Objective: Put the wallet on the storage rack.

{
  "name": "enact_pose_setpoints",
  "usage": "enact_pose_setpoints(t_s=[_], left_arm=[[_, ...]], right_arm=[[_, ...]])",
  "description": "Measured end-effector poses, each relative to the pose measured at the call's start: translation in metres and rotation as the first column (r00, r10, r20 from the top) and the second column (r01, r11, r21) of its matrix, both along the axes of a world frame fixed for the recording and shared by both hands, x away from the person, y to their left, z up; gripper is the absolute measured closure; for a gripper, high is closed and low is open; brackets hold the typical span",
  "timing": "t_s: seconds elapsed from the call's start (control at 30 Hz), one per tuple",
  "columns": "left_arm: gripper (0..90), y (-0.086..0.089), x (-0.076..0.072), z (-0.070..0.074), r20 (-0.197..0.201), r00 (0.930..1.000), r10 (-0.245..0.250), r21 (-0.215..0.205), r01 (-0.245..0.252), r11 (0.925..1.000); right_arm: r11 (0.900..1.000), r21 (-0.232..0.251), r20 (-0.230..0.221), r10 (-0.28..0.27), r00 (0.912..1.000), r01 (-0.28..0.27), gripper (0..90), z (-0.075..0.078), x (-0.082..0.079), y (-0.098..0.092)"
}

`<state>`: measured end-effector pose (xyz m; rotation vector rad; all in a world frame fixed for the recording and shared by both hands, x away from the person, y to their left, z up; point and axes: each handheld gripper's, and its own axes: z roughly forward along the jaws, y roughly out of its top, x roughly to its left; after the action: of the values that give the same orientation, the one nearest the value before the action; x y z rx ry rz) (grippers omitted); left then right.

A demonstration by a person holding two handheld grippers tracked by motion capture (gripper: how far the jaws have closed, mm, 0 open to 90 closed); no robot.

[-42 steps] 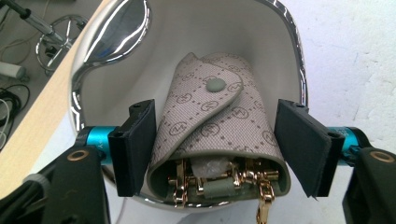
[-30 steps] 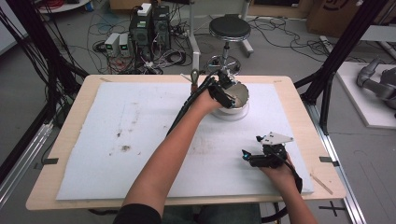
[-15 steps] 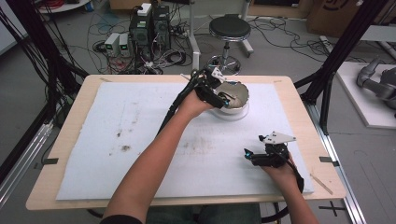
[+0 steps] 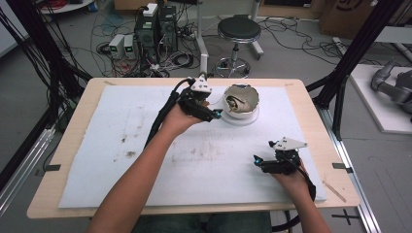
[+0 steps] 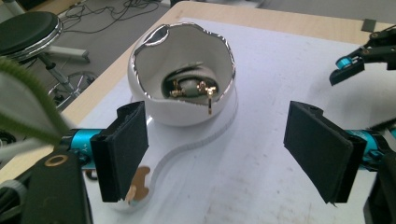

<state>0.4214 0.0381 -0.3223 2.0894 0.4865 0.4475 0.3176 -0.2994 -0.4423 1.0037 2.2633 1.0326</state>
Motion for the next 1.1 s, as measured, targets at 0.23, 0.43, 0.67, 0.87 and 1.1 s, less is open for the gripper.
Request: enact_pose_setpoints(t_s=[0.23, 0.43, 0.67, 0.87, 1.1], left_arm=[[21.8, 0.040, -0.018, -0.013, -0.013, 0.9991, 0.042, -0.053, -0.042, 0.9977], [21.7, 0.069, -0.037, -0.022, 0.003, 0.9977, 0.068, -0.082, -0.068, 0.9944], [21.2, 0.100, -0.054, -0.044, -0.013, 0.9960, 0.088, -0.113, -0.089, 0.9896], [21.2, 0.118, -0.062, -0.056, -0.017, 0.9948, 0.101, -0.167, -0.102, 0.9806], [21.1, 0.145, -0.073, -0.067, -0.051, 0.9898, 0.133, -0.211, -0.141, 0.9673]], right_arm=[[1.000, 0.005, 0.002, -0.006, 1.0000, 0.006, 18.7, 0.000, -0.001, -0.001], [1.000, 0.003, 0.009, -0.006, 0.9999, 0.006, 18.7, 0.001, -0.001, -0.001], [1.000, 0.002, 0.009, -0.002, 1.0000, 0.002, 18.7, 0.001, 0.000, -0.001], [1.000, -0.002, 0.014, 0.000, 0.9999, 0.000, 18.7, 0.002, 0.000, 0.001], [1.000, -0.005, 0.023, -0.003, 0.9997, 0.003, 18.7, 0.003, -0.002, 0.000]])
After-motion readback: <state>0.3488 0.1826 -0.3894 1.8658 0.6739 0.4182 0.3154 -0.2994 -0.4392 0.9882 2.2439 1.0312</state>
